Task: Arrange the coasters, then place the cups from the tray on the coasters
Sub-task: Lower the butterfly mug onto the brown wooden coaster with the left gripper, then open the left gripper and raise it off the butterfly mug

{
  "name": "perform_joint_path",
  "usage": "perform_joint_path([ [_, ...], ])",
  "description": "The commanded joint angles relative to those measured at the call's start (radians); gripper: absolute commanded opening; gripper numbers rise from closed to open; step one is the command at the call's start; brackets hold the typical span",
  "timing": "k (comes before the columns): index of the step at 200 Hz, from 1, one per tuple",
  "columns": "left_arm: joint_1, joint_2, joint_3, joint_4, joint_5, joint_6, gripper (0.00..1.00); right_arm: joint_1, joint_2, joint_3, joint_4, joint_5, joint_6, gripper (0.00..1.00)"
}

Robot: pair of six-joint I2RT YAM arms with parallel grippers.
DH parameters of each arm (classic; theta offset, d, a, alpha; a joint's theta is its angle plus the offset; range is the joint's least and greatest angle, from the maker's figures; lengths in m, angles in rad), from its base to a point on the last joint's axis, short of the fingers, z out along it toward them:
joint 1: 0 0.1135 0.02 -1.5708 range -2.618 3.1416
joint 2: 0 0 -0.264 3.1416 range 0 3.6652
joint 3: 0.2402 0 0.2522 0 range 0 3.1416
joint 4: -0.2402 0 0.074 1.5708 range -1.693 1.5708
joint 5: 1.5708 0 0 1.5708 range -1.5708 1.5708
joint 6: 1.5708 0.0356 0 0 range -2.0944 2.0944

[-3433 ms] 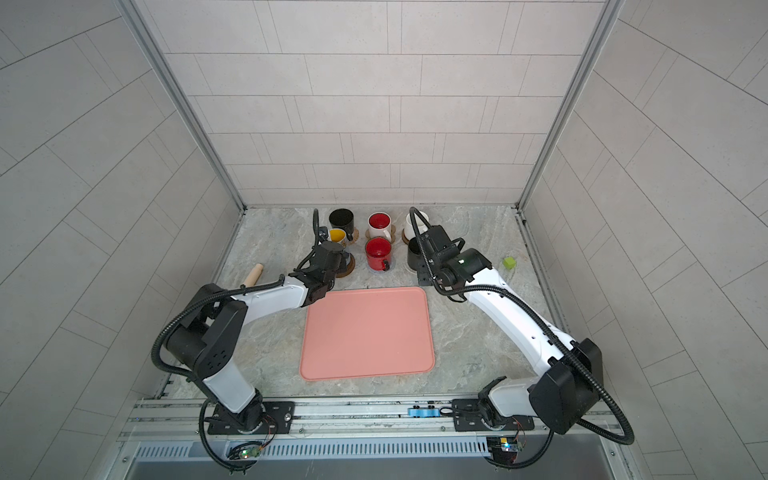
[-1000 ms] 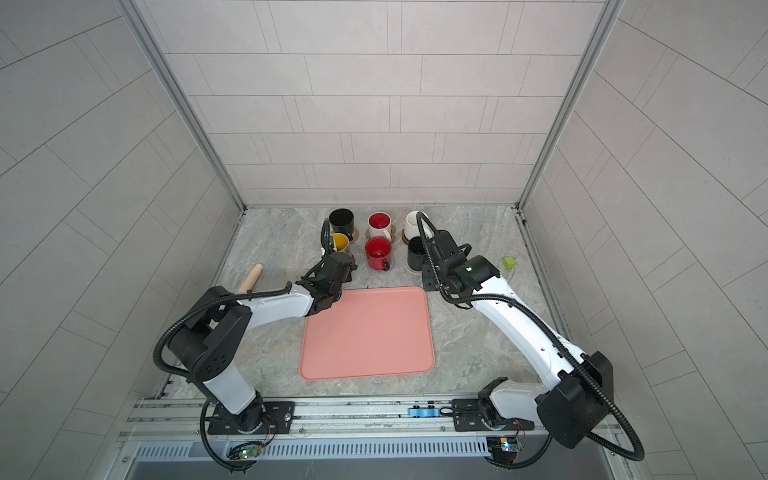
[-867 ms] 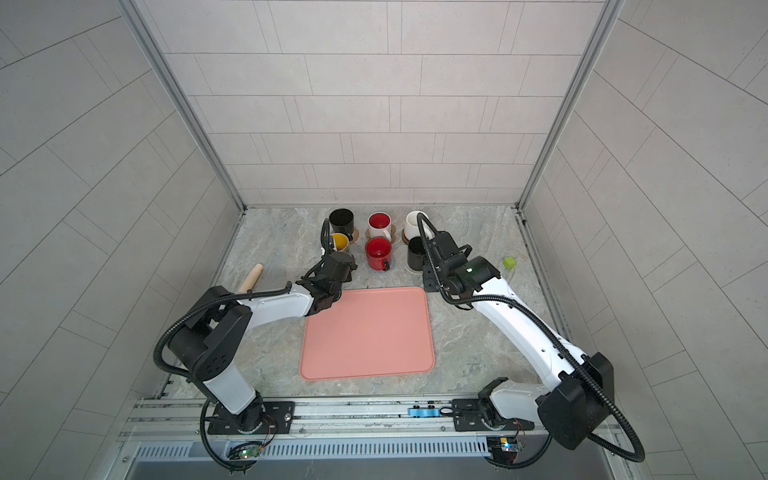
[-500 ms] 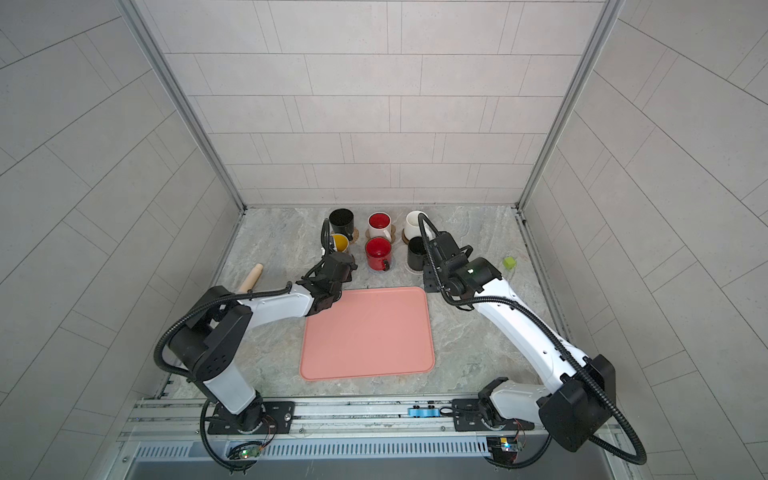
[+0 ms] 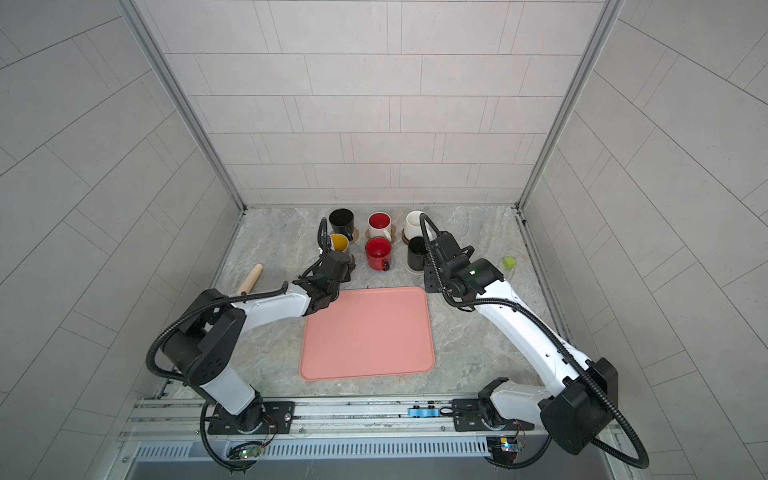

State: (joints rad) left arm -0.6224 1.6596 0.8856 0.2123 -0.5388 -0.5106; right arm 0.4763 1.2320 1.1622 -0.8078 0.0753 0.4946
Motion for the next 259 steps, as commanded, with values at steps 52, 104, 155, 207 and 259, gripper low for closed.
perform_joint_path([
  [52,-0.006,-0.035,0.023,-0.076,0.093,-0.114,0.53,-0.005,-0.038,-0.019,0.001,0.008,0.021,0.51],
  [104,-0.006,-0.004,0.056,-0.057,0.127,-0.119,0.53,-0.006,-0.049,-0.025,-0.003,0.011,0.026,0.51],
  [155,-0.006,0.029,0.088,-0.045,0.155,-0.112,0.53,-0.005,-0.052,-0.025,-0.007,0.012,0.027,0.51],
  [207,-0.005,0.018,0.078,-0.043,0.137,-0.112,0.54,-0.006,-0.055,-0.023,-0.01,0.014,0.028,0.51],
  [259,-0.003,-0.069,0.06,-0.079,0.135,-0.089,0.58,-0.006,-0.058,-0.013,-0.005,0.044,0.018,0.51],
])
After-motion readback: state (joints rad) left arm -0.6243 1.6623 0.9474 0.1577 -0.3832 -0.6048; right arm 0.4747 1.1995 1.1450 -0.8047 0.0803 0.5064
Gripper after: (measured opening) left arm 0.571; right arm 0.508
